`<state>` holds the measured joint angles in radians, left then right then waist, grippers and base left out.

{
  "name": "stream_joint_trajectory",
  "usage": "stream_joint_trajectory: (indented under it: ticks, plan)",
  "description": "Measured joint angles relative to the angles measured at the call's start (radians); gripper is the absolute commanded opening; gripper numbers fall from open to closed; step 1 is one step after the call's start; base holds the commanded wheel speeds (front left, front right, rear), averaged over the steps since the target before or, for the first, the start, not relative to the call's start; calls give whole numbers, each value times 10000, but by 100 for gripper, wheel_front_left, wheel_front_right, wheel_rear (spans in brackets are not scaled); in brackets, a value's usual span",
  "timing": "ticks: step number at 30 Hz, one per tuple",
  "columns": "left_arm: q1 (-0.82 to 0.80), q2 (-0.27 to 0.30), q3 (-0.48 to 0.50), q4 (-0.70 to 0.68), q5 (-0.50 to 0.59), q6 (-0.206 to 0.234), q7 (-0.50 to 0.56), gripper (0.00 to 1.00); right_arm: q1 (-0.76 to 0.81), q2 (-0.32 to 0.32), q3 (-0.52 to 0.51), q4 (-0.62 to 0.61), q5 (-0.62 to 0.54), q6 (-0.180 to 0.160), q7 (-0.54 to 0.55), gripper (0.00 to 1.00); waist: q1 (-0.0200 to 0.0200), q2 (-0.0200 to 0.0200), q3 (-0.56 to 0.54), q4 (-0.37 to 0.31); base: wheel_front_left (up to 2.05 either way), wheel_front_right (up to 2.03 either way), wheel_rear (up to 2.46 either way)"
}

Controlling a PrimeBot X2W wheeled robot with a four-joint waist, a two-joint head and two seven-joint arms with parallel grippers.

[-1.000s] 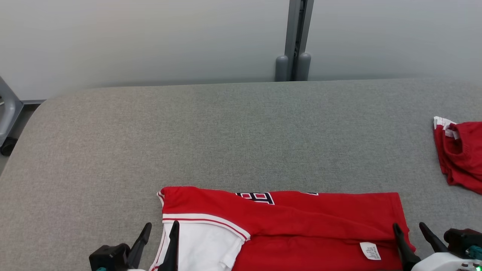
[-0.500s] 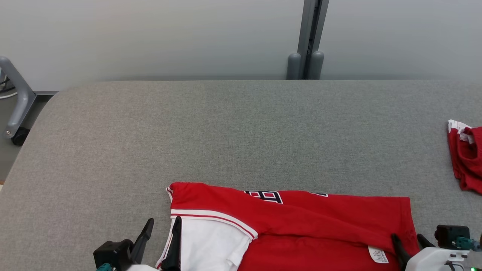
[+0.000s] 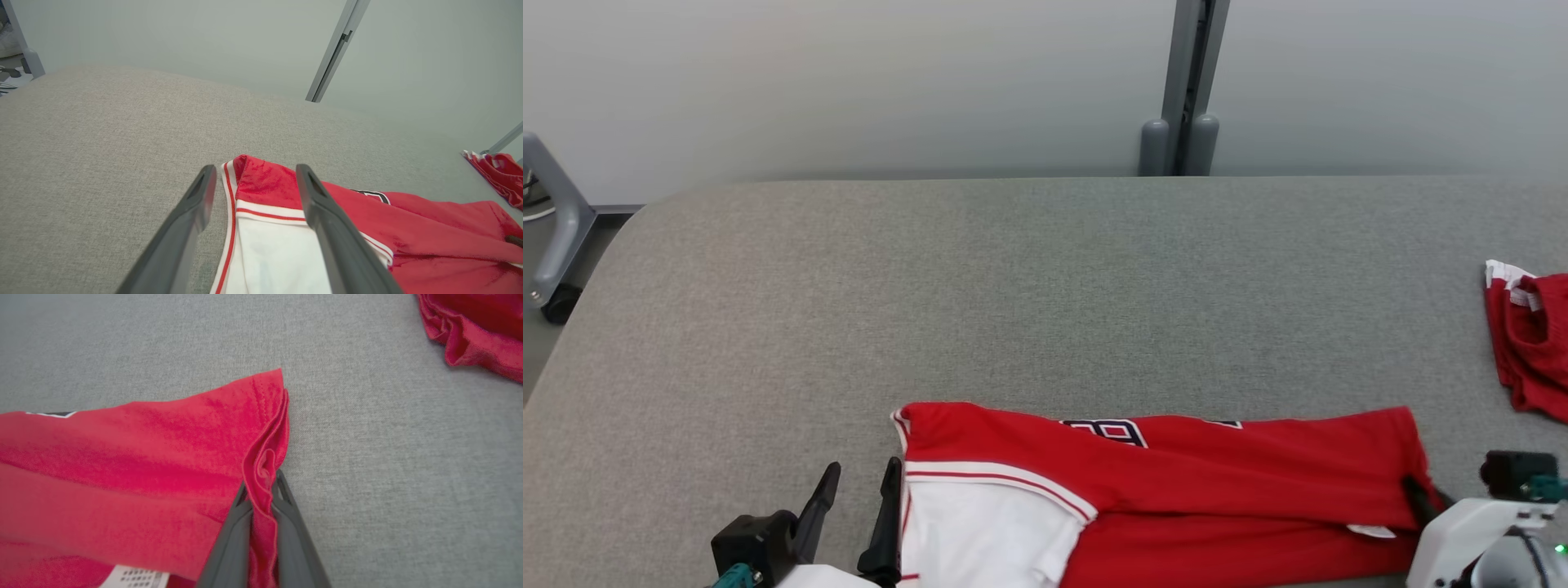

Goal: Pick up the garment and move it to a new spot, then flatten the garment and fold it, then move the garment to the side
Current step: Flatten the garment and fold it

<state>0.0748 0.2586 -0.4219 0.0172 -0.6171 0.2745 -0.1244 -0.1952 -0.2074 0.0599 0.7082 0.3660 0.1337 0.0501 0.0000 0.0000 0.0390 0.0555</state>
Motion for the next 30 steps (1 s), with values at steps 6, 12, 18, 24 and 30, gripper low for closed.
stream_joint_trajectory:
  ticks: [6,12,18,24,30]
  plan:
    - [-54,61,50,123,90,81,-174,100,-221,-974,-142,-286,307,-4,205,0,0,0,-147,-229,0,0,0]
    - [-164,157,88,433,211,82,-387,100,-146,-1781,-604,-671,506,-17,493,0,0,0,-411,-410,0,0,0]
    - [-327,328,107,892,420,19,-686,100,156,-2040,-945,-1333,813,-19,1118,0,0,0,-630,-513,0,0,0]
    - [-433,399,213,1386,523,-63,-965,100,428,-1850,-892,-2734,1774,-29,2157,0,0,0,-827,-483,0,0,0]
    - [-480,449,282,1693,583,-150,-1139,100,878,-1037,-424,-4893,3162,-31,3570,0,0,0,-969,-215,0,0,0]
